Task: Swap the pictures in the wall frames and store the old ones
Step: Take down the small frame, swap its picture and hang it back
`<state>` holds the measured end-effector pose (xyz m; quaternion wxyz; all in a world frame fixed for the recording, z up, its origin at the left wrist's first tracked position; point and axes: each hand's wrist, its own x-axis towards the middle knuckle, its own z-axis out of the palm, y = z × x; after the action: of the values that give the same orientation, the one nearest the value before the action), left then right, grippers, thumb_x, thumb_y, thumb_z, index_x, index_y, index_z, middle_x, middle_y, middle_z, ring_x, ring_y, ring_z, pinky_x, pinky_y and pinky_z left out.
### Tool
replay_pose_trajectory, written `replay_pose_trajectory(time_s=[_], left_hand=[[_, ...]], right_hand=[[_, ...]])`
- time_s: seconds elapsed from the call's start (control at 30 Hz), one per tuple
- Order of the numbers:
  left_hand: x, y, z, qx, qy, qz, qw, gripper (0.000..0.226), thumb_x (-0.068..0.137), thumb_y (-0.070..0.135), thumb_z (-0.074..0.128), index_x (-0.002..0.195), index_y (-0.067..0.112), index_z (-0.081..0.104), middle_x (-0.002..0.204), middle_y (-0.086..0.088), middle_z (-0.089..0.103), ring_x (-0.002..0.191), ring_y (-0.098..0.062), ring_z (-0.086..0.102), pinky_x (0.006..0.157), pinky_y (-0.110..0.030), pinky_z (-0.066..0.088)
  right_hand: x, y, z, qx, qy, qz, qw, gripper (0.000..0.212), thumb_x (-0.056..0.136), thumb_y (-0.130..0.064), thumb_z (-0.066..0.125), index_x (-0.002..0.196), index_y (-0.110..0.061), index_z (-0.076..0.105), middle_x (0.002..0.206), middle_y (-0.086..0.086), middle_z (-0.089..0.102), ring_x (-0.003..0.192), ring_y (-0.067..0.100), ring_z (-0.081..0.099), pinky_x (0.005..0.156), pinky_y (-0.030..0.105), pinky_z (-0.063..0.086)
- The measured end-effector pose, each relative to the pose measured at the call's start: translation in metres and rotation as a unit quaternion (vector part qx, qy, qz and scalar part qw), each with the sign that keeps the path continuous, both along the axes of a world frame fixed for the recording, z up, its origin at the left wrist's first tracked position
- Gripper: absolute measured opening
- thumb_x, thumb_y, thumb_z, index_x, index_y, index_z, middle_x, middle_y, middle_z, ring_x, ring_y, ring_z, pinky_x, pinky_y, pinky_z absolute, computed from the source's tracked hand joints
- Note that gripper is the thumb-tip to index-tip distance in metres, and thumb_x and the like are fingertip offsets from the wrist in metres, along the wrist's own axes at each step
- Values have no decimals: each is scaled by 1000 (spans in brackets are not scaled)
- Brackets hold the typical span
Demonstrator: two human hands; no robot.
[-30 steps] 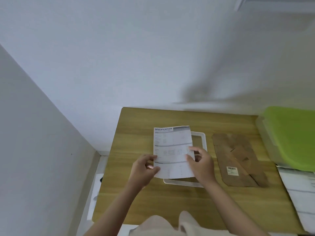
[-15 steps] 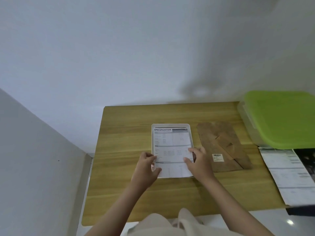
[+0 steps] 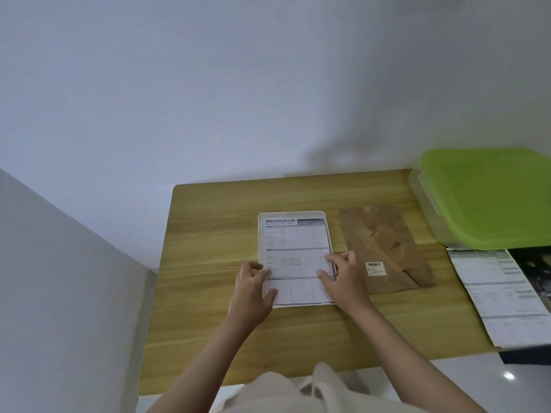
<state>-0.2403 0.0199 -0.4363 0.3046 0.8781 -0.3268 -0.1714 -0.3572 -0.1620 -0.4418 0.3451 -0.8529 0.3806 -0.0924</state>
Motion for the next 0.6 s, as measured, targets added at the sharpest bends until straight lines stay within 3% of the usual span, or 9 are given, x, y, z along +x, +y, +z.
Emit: replay_pose_trajectory(time_s=[0.2,0.43,0.6], left_hand=[[-5,-4,-2,6,-9,39,999,49,81,18,67,127,7,56,125,-2,41,121,-20,41,100,-25,35],[-42,-43,14,-30,-23,141,989,38,81,18,67,117,11,60,120,-3,46,114,-18,46,87,-23,39],[-88,-97,26,-82,26,120,989,31,83,17,66,113,12,61,112,0,50,101,-14,55,85,-21,44]], right_hand=[[-2,-7,-1,12,-16,26,999,42,86,-30,65,123,-12,57,104,-3,39,79,6,47,73,15,37],[-34,-48,11,16,-74,38,996,34,86,-28,64,118,-17,60,105,-3,44,81,6,54,69,10,41],[-67,-94,16,-17,-79,-3,997,31,85,-16,66,115,-11,62,104,1,46,90,19,55,77,23,43]])
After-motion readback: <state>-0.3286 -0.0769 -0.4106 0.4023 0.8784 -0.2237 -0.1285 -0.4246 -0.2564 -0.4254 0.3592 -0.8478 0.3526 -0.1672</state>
